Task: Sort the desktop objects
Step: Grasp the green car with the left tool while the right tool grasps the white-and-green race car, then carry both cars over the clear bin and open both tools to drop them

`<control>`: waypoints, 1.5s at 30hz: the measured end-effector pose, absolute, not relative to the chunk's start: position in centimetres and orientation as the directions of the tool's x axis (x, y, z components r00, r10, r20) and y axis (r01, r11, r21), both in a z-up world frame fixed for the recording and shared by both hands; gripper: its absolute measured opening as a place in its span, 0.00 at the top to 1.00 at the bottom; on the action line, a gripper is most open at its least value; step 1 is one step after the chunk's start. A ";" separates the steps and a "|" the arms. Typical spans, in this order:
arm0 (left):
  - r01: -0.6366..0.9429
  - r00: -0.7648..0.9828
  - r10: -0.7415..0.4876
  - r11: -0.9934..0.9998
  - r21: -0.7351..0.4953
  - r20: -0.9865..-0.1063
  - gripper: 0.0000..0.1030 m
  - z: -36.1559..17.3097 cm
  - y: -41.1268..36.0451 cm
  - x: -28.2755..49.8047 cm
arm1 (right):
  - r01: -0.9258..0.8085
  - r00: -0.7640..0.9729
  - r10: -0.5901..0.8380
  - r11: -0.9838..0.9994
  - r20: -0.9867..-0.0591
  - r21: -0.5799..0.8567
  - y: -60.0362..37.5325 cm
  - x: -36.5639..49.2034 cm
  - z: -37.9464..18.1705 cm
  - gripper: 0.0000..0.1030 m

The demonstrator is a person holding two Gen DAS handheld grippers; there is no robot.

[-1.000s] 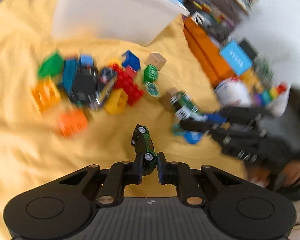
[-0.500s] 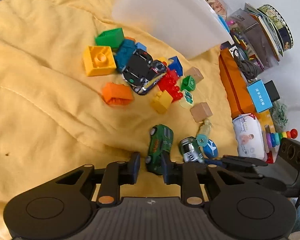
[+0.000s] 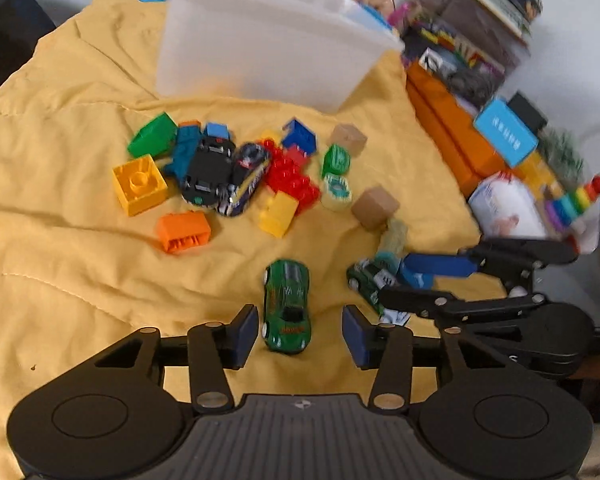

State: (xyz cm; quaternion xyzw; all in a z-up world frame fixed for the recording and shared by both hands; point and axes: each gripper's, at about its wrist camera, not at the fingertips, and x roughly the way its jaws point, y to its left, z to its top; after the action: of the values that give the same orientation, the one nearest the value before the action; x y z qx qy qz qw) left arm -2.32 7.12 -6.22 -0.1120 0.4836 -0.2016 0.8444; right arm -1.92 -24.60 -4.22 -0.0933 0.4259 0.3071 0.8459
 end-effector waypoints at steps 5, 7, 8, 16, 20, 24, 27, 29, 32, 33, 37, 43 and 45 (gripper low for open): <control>0.249 0.441 -0.442 0.896 -0.367 -0.781 0.51 -7.0 6.6 -1.9 | -0.622 0.457 0.400 0.782 -0.794 0.036 -23.9 -2.3 -4.7 0.56; 0.252 0.434 -0.431 0.901 -0.353 -0.791 0.51 -7.6 6.3 -1.7 | -0.619 0.450 0.393 0.785 -0.802 0.038 -23.7 -2.3 -5.2 0.56; 0.256 0.427 -0.422 0.904 -0.341 -0.799 0.51 -7.9 6.0 -1.6 | -0.618 0.450 0.384 0.786 -0.806 0.030 -23.5 -2.3 -5.5 0.56; 0.370 0.456 -0.324 0.916 -0.154 -0.829 0.68 -7.7 4.2 -2.3 | -0.609 0.450 0.360 0.793 -0.817 0.013 -23.0 -1.8 -7.2 0.60; 0.404 0.476 -0.337 0.904 -0.138 -0.812 0.68 -6.7 4.1 -2.5 | -0.643 0.477 0.351 0.764 -0.805 -0.048 -22.4 -2.7 -7.2 0.67; 0.418 0.520 -0.354 0.899 -0.130 -0.777 0.68 -4.3 4.3 -2.6 | -0.655 0.493 0.347 0.752 -0.798 -0.077 -22.2 -3.0 -6.5 0.68; 0.418 0.552 -0.371 0.898 -0.138 -0.747 0.68 -2.3 4.5 -2.4 | -0.637 0.516 0.373 0.769 -0.772 -0.054 -22.8 -2.7 -4.7 0.68; 0.409 0.577 -0.373 0.902 -0.138 -0.727 0.68 -1.4 4.7 -2.0 | -0.614 0.540 0.388 0.788 -0.747 -0.034 -23.2 -2.3 -3.5 0.68; 0.389 0.604 -0.385 0.907 -0.163 -0.698 0.68 0.0 5.3 -1.0 | -0.588 0.573 0.412 0.809 -0.709 -0.005 -23.8 -1.5 -1.9 0.68; 0.385 0.612 -0.389 0.907 -0.170 -0.688 0.68 0.5 5.6 -0.6 | -0.583 0.580 0.414 0.813 -0.701 -0.002 -23.7 -1.3 -1.6 0.68; 0.379 0.671 -0.376 0.915 -0.139 -0.640 0.68 2.9 6.3 1.7 | -0.565 0.629 0.417 0.825 -0.656 -0.018 -23.8 0.0 -0.1 0.68; 0.377 0.748 -0.364 0.921 -0.096 -0.555 0.68 6.5 7.0 6.0 | -0.549 0.708 0.416 0.832 -0.571 -0.075 -23.3 2.8 2.2 0.68; 0.377 0.772 -0.360 0.923 -0.079 -0.524 0.68 7.6 6.9 7.6 | -0.545 0.727 0.422 0.835 -0.542 -0.081 -22.9 4.2 3.2 0.68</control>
State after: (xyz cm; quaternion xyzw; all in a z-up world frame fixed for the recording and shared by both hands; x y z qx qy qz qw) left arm 7.58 6.94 7.64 0.0154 0.2753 -0.1958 0.9411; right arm 4.19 -22.89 3.16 -0.1178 0.2602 0.2621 0.9218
